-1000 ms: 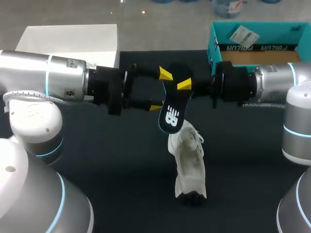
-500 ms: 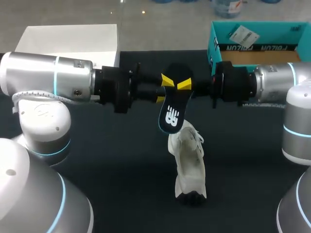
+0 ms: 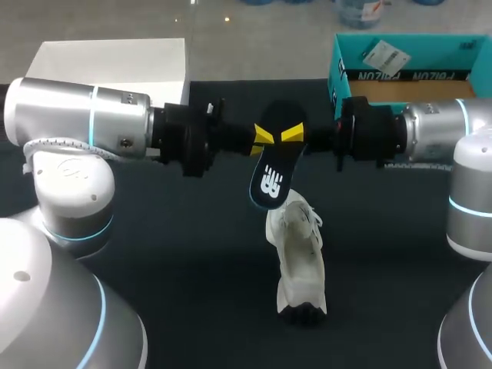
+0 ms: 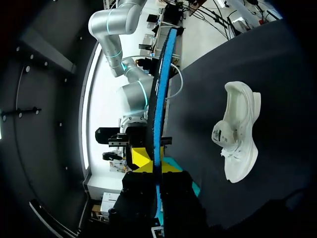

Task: Take the shoe out of the shoebox, open the shoe tongue, remove and reinsert the insole, then place the shoe into the shoebox

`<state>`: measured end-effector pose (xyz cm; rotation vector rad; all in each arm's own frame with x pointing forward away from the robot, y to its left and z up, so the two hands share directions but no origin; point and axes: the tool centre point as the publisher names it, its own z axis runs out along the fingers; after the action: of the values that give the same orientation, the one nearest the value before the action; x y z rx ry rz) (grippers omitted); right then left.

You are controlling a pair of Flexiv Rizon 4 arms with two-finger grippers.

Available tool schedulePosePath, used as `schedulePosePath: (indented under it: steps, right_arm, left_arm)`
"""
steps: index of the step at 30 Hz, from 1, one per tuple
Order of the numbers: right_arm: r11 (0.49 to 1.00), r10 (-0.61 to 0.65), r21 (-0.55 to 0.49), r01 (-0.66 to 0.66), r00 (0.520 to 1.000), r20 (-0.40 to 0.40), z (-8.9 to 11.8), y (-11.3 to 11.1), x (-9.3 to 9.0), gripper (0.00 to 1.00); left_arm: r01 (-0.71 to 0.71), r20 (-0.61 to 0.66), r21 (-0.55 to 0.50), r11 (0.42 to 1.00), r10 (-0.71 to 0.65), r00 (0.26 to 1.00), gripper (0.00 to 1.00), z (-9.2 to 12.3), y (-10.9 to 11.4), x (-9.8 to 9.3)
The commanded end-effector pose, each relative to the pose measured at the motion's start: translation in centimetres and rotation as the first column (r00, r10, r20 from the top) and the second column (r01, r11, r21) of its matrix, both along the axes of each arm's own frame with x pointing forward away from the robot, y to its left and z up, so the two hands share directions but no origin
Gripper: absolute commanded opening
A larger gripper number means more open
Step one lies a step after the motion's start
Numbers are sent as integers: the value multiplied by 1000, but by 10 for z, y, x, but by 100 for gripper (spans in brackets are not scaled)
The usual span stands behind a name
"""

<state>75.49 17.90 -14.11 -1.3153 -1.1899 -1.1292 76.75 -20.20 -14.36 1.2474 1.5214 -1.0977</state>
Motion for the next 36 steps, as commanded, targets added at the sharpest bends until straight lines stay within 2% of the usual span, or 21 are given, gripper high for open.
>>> schedulePosePath:
  steps: [1, 2, 3, 4, 11, 19, 21, 36]
  right_arm:
    - [1000, 0, -1, 0, 1000, 0, 0, 2, -3, 0]
    - [1000, 0, -1, 0, 1000, 0, 0, 2, -3, 0]
    - [1000, 0, -1, 0, 1000, 0, 0, 2, -3, 19]
    - [1000, 0, -1, 0, 1000, 0, 0, 2, -3, 100]
    - [999, -25, -39, 29, 995, 95, -12, -21, -8, 100]
    - [989, 65, -144, -36, 976, 207, -19, -50, -9, 100]
    - [982, 91, -181, -60, 981, 170, -19, -53, -5, 100]
    - [984, 84, -168, -55, 982, 169, -19, -55, -3, 100]
  left_arm:
    - [-3, 4, 3, 1000, 3, 1000, 0, -1, -4, 1]
    - [-3, 4, 4, 1000, 3, 1000, 0, -1, -3, 0]
    - [-3, 4, 5, 1000, 3, 1000, 0, 0, -3, 0]
    - [-3, 4, 6, 1000, 3, 1000, 0, 0, -2, 0]
    - [-26, -18, 22, 999, 26, 999, 0, -2, 11, 1]
    - [-45, -37, 42, 998, 47, 998, 0, -6, 23, 1]
    - [-46, -38, 44, 998, 47, 998, 0, -6, 23, 1]
    - [-25, -25, 65, 998, 26, 999, 0, -2, 28, 1]
